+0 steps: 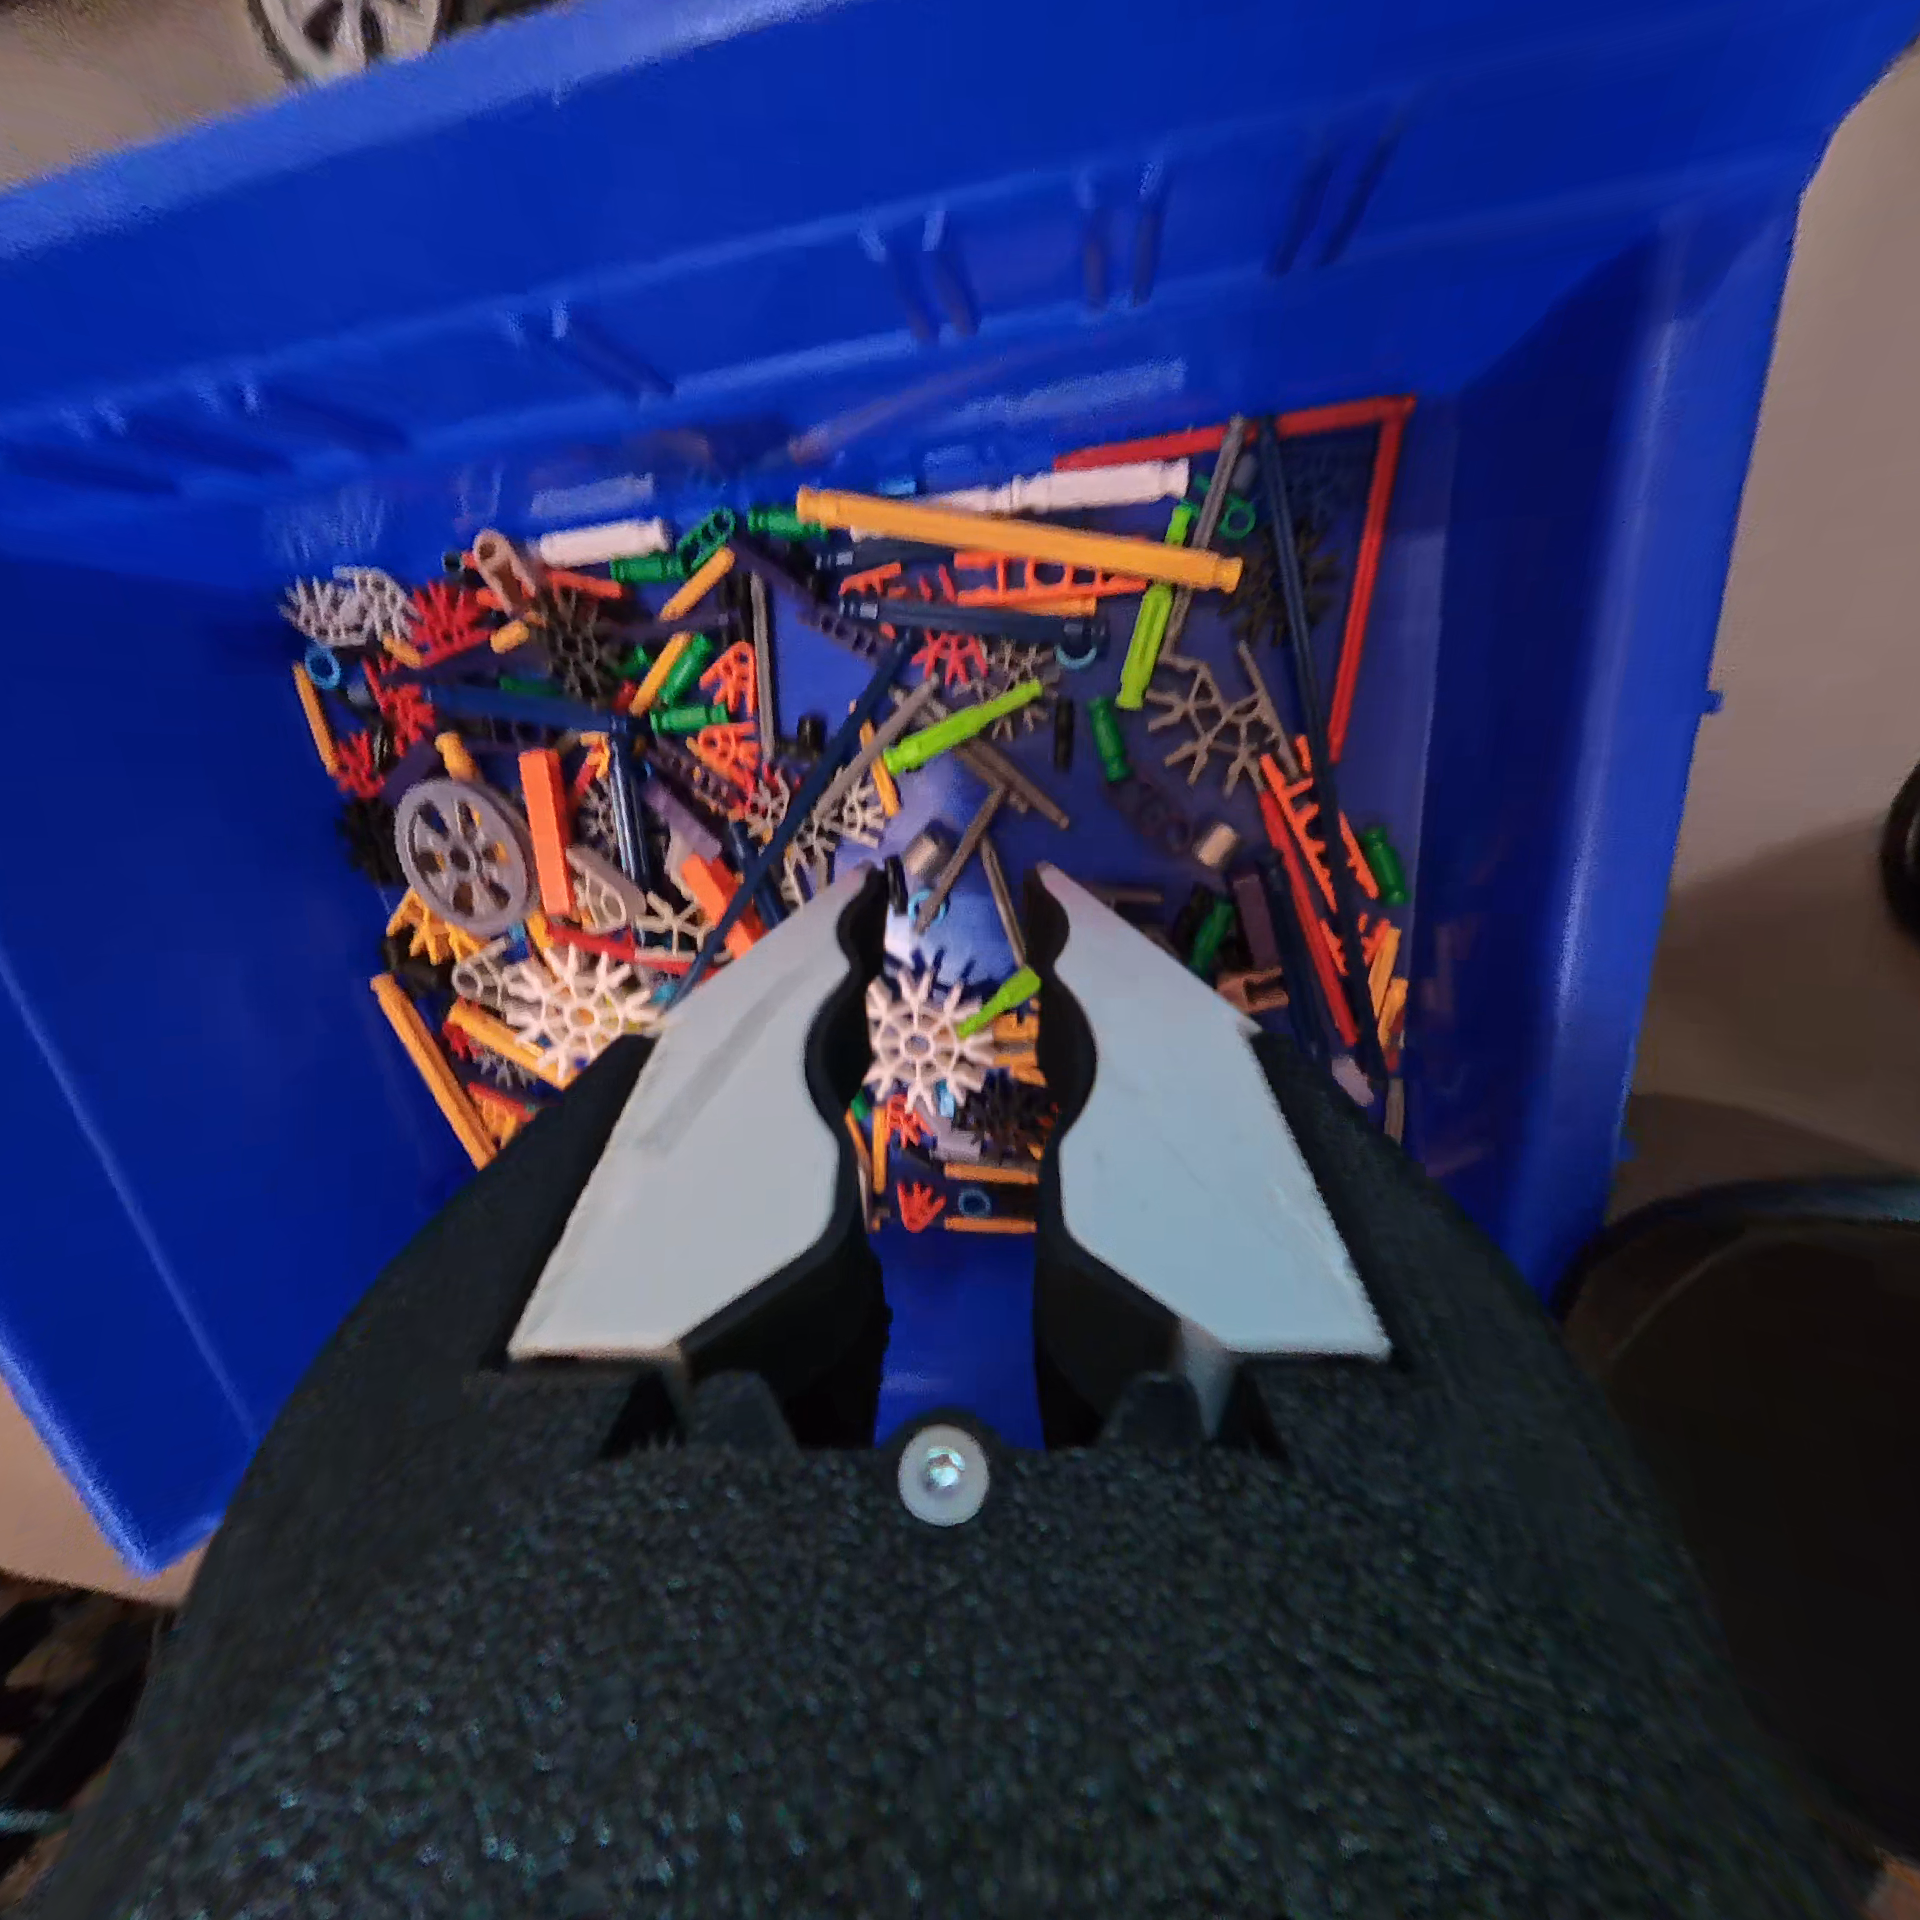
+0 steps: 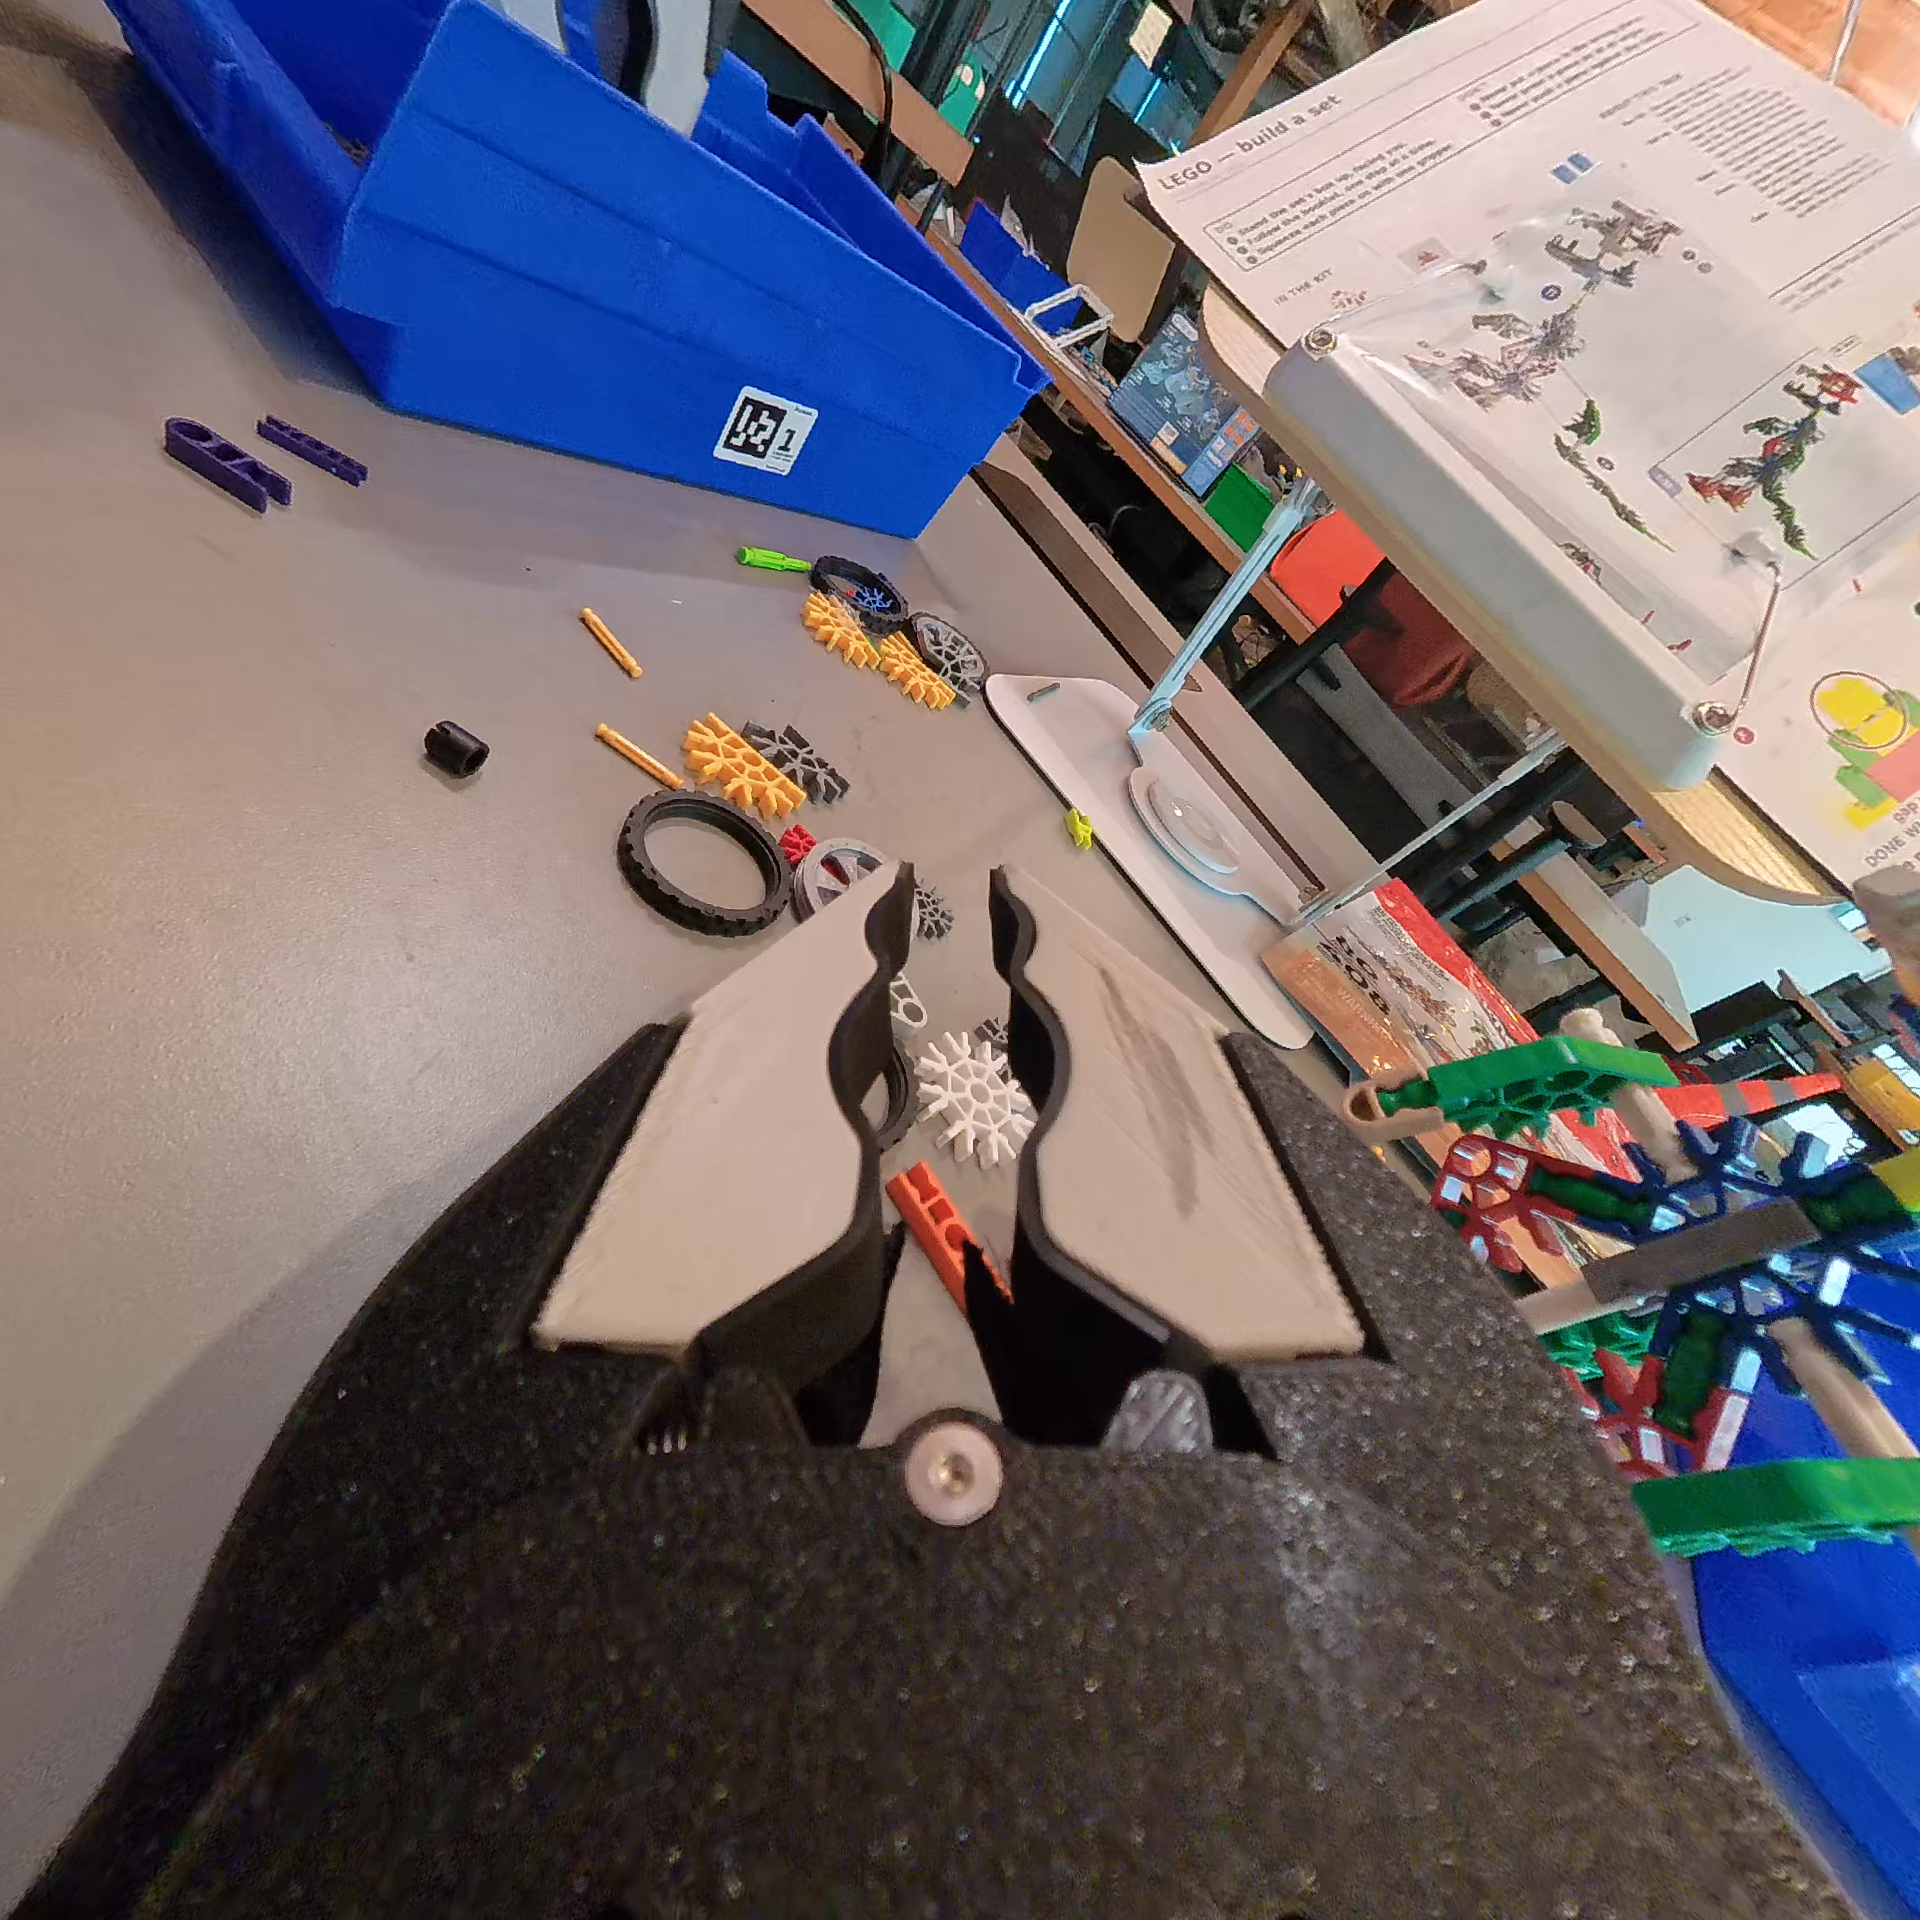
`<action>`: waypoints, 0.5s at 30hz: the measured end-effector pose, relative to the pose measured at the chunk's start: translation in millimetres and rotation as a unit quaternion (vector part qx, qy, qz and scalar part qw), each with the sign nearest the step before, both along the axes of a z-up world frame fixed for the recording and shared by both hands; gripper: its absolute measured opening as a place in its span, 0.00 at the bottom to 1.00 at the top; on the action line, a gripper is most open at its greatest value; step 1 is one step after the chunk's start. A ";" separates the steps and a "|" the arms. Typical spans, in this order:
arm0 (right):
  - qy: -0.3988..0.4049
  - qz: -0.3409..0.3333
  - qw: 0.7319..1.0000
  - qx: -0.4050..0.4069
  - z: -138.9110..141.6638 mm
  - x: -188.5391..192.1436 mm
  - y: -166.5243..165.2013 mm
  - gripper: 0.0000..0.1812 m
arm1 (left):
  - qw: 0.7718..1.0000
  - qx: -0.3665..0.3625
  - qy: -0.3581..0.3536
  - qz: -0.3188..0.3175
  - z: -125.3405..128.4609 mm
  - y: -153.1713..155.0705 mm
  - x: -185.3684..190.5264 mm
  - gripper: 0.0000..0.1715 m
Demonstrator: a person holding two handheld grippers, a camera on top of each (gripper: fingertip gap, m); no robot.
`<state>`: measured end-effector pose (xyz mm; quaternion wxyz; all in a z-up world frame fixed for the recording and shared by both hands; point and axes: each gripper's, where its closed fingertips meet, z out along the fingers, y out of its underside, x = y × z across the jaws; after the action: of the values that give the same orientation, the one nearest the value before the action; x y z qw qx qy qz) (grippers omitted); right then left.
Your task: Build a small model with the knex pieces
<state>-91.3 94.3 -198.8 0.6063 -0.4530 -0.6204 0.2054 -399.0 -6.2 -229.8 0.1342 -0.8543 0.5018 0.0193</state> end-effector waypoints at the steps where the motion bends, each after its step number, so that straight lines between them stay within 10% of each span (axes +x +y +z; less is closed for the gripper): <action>1: 0.000 0.000 1.000 0.001 -0.1 -0.1 -0.1 0.07 | 1.000 0.000 -0.001 -0.008 -2.9 2.2 3.6 0.14; 15: 0.005 0.002 1.000 -0.004 1.6 0.7 -0.3 0.07 | 0.998 -0.016 0.006 -0.061 -33.8 14.9 16.8 0.01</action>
<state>-90.6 94.0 -197.2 0.6071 -0.4532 -0.6173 0.2119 -382.2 8.6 -263.6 0.1180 -0.8242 0.5538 0.0084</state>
